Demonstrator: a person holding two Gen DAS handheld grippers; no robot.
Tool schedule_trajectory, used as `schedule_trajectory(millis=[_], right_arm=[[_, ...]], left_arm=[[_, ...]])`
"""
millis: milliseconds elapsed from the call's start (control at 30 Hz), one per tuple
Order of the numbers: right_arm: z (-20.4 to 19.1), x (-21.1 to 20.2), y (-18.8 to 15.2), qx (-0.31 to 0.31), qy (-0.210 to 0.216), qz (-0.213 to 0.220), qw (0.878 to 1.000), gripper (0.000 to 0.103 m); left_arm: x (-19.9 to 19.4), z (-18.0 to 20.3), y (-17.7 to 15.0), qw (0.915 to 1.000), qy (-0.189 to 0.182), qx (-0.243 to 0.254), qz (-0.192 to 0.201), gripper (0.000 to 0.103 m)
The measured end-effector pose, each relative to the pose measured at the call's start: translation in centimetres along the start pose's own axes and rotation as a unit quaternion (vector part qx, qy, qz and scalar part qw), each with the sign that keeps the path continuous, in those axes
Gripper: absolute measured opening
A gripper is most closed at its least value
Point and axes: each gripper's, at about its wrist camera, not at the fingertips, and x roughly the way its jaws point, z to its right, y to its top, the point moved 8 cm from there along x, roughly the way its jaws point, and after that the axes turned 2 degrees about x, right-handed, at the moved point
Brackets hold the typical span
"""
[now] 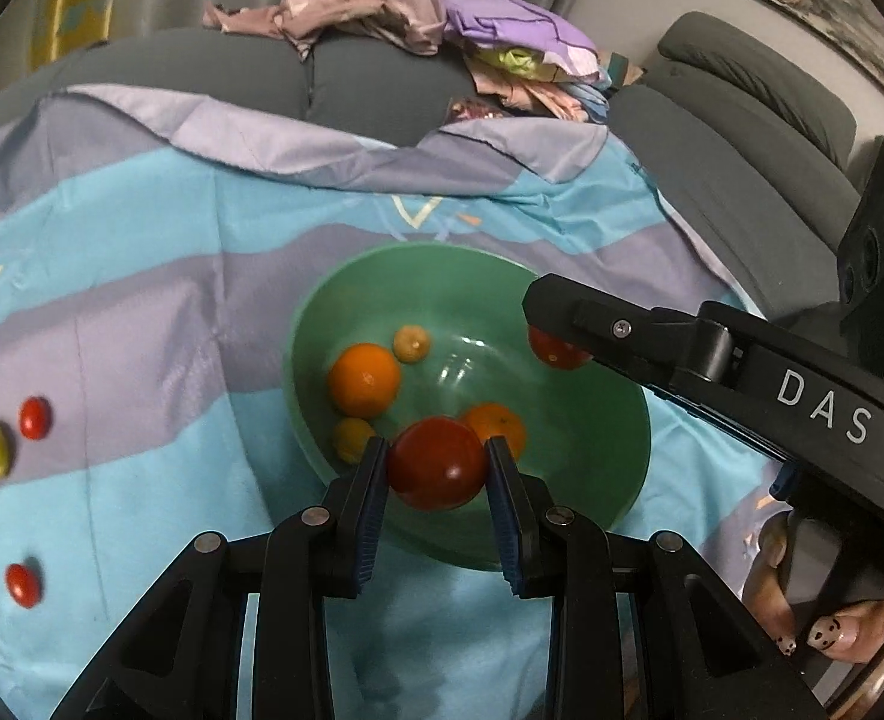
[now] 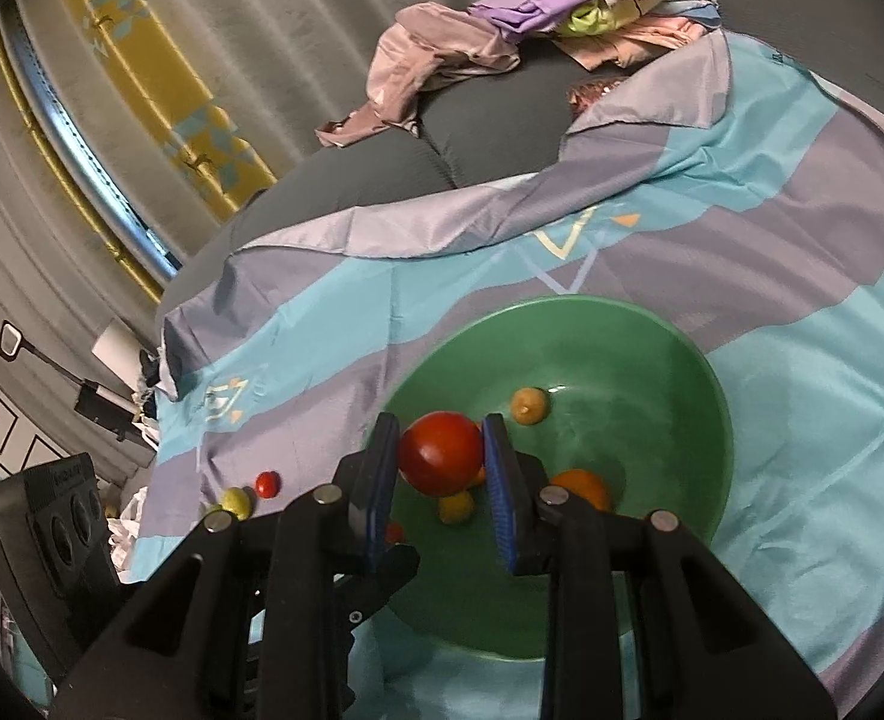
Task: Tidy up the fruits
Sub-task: 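Open both tools to drop the tomatoes into the green bowl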
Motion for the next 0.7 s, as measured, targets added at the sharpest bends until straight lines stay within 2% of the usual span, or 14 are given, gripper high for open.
schedule_trajectory(millis=[200,700], right_arm=[[0.9,0.8,-0.1,-0.003,-0.025,-0.010,1.000,0.030],[1.4,2.7,-1.0,-0.016,-0.044,-0.042,0.998,0.030]], left_arm=[[0.9,-0.1,-0.3,0.9999,-0.004,-0.006,-0.007,0.032],[1.6,0.0,-0.1,0.9995,-0.023,-0.022,0.002,0.032]])
